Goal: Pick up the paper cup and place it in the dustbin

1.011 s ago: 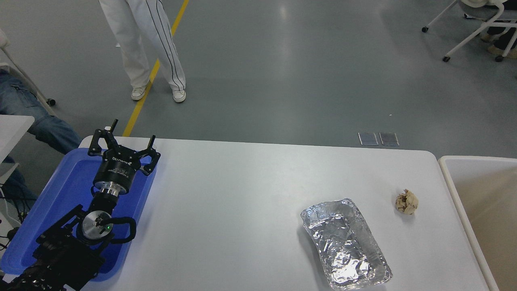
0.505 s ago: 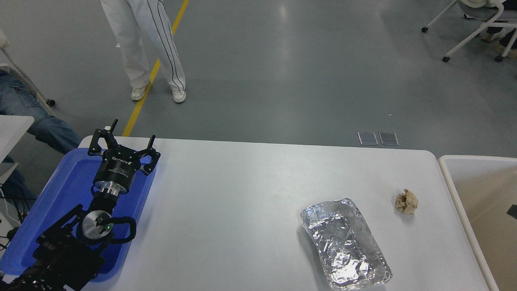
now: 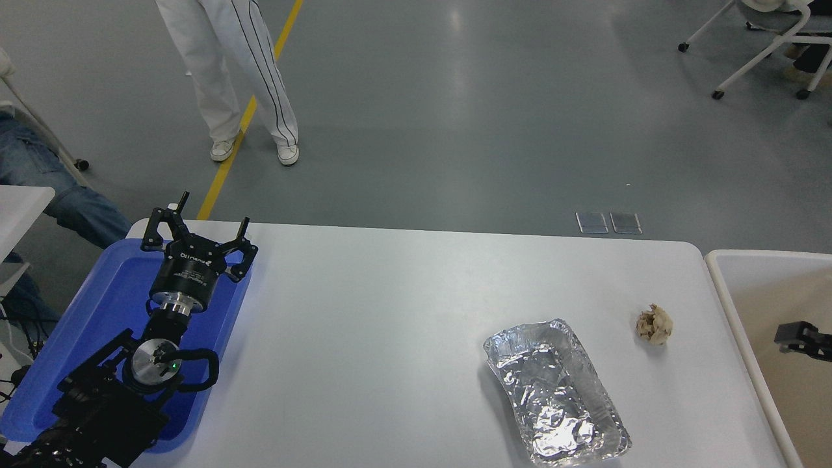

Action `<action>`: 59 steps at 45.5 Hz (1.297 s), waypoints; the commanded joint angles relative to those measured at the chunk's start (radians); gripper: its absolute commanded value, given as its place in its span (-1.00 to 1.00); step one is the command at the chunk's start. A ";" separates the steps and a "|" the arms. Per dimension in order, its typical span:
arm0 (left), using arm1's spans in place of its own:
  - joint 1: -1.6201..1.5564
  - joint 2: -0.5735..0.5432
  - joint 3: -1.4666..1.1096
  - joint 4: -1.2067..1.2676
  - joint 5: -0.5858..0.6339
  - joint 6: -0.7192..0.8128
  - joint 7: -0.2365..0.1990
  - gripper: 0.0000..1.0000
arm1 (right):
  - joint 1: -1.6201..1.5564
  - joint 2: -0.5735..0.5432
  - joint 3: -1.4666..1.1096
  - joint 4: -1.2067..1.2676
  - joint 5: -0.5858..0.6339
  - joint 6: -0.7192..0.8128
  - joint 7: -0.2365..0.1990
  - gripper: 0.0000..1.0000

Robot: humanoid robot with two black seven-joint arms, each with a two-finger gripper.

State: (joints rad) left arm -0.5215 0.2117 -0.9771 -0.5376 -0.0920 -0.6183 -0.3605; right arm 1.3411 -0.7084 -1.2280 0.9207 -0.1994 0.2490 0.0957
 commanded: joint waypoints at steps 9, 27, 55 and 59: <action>0.000 0.000 0.000 -0.001 0.000 0.000 0.000 1.00 | 0.306 0.086 -0.148 0.187 0.000 0.288 0.001 1.00; 0.000 0.000 0.000 0.001 0.000 -0.001 0.000 1.00 | 0.619 0.334 -0.194 0.303 -0.003 0.536 -0.001 1.00; 0.000 0.000 0.000 0.001 0.000 0.000 0.000 1.00 | 0.984 0.434 -0.142 0.451 -0.003 0.536 -0.001 1.00; 0.000 0.000 0.000 0.001 0.000 0.000 0.000 1.00 | 0.987 0.440 -0.140 0.451 -0.009 0.536 -0.001 1.00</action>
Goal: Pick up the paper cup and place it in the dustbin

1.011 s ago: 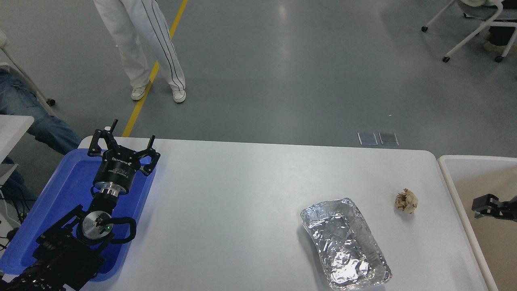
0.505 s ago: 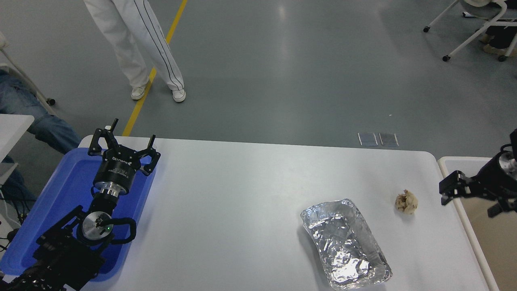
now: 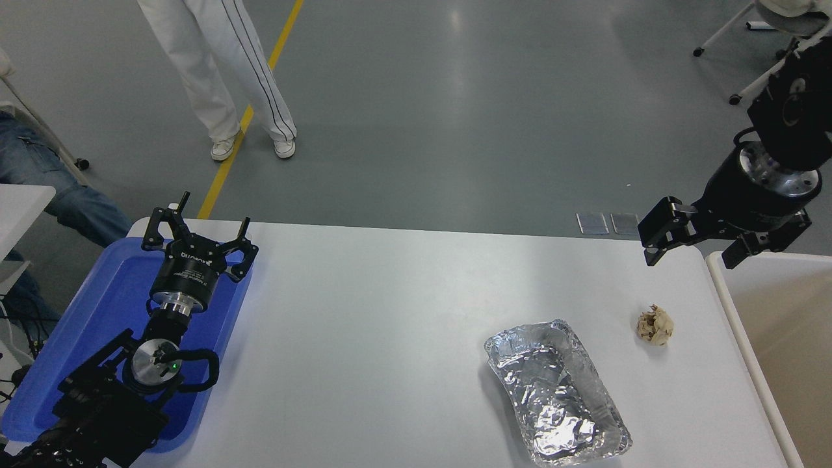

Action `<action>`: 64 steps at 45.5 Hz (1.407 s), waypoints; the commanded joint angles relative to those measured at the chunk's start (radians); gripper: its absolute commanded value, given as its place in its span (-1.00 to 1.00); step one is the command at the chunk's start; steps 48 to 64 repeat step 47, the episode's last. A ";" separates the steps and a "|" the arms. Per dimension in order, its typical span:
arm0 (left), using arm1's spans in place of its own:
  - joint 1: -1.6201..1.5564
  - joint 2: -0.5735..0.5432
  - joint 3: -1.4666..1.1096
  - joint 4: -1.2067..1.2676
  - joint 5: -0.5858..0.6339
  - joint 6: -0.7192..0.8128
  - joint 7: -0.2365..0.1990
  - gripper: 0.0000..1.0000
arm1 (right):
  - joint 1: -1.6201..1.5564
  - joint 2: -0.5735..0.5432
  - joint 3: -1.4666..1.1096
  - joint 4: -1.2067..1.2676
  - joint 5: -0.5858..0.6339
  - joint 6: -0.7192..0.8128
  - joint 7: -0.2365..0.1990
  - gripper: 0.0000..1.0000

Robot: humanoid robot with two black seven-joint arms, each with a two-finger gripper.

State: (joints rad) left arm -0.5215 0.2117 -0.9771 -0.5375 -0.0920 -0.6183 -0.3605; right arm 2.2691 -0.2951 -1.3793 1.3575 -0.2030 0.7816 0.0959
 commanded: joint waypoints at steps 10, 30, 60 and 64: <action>0.000 0.000 0.000 -0.001 0.000 0.000 0.000 1.00 | 0.092 0.027 0.016 0.008 -0.004 0.004 0.001 1.00; 0.000 0.000 0.000 0.001 0.000 0.000 0.000 1.00 | 0.096 0.031 0.022 0.009 -0.004 0.004 0.001 1.00; 0.000 0.000 0.000 -0.001 0.000 0.000 0.000 1.00 | 0.098 0.027 0.020 0.008 -0.004 0.004 0.004 1.00; 0.000 0.000 0.000 -0.001 0.000 0.000 0.000 1.00 | 0.098 0.027 0.020 0.008 -0.004 0.004 0.004 1.00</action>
